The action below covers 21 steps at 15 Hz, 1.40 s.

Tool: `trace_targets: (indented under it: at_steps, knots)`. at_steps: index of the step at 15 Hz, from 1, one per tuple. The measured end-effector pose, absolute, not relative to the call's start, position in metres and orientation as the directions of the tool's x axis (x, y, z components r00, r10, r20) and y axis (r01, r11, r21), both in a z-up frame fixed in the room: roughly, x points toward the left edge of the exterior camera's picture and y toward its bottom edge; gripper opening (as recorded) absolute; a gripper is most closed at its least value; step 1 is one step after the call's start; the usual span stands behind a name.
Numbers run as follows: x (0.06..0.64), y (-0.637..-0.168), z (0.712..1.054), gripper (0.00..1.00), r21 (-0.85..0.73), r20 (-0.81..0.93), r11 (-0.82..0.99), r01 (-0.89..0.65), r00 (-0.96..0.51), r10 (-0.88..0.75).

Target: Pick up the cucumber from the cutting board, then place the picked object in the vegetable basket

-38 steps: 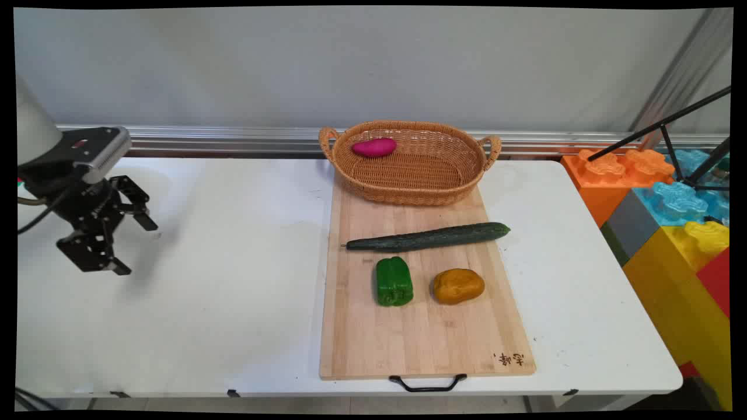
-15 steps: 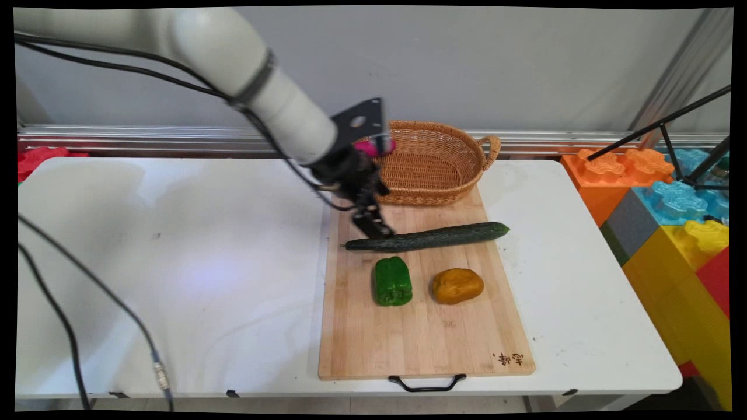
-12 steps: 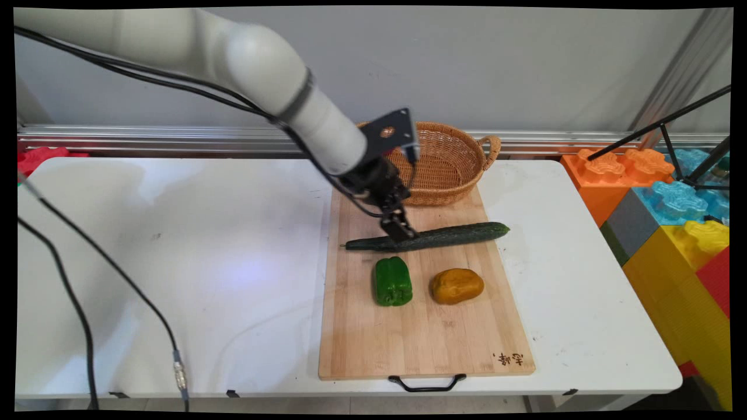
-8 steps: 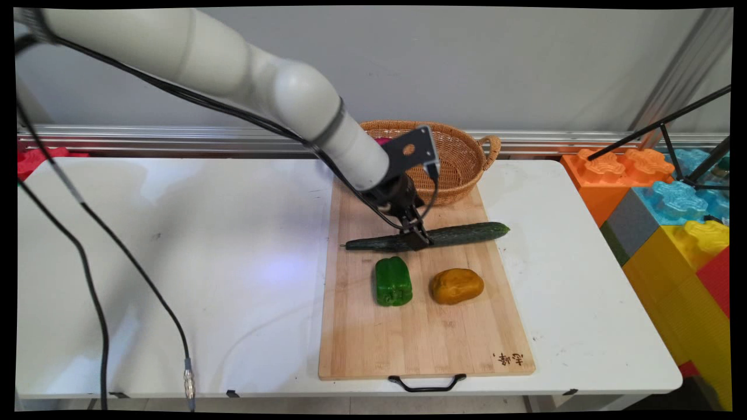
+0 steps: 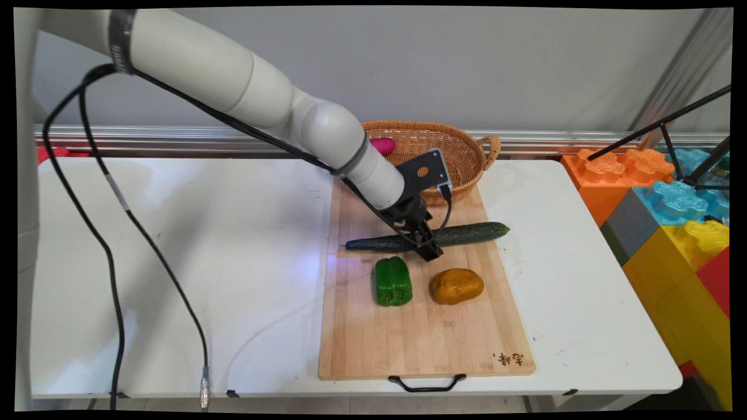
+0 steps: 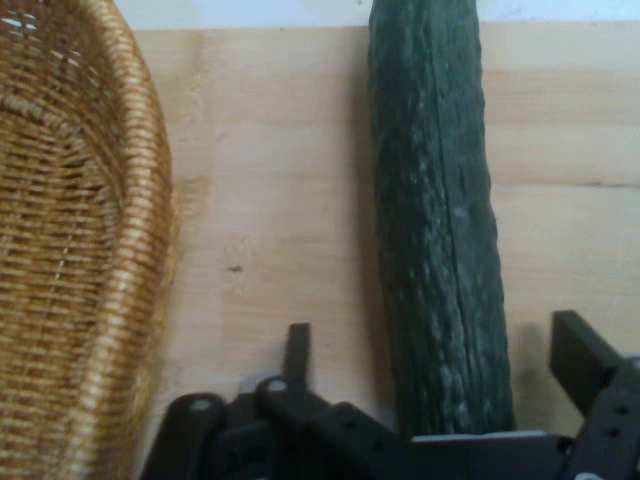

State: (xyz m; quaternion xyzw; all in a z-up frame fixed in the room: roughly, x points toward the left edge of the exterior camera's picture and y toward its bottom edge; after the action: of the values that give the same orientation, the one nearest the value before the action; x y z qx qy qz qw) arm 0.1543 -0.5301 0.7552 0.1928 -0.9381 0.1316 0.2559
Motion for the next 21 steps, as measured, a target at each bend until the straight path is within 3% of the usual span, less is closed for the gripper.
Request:
trace_targets:
  at_steps: [1,10,17,21]
  knots:
    - [0.152,-0.531,0.752,0.0,-0.151,0.531,0.892,-0.427,-0.796,-0.29]
    - [0.138,-0.525,0.769,0.0,-0.164,0.549,0.891,-0.424,-0.789,-0.275]
    - [0.127,-0.518,0.847,0.0,-0.257,0.584,0.862,-0.438,-0.781,-0.223]
    - [0.132,-0.545,0.885,0.0,-0.365,0.61,0.811,-0.457,-0.776,-0.162]
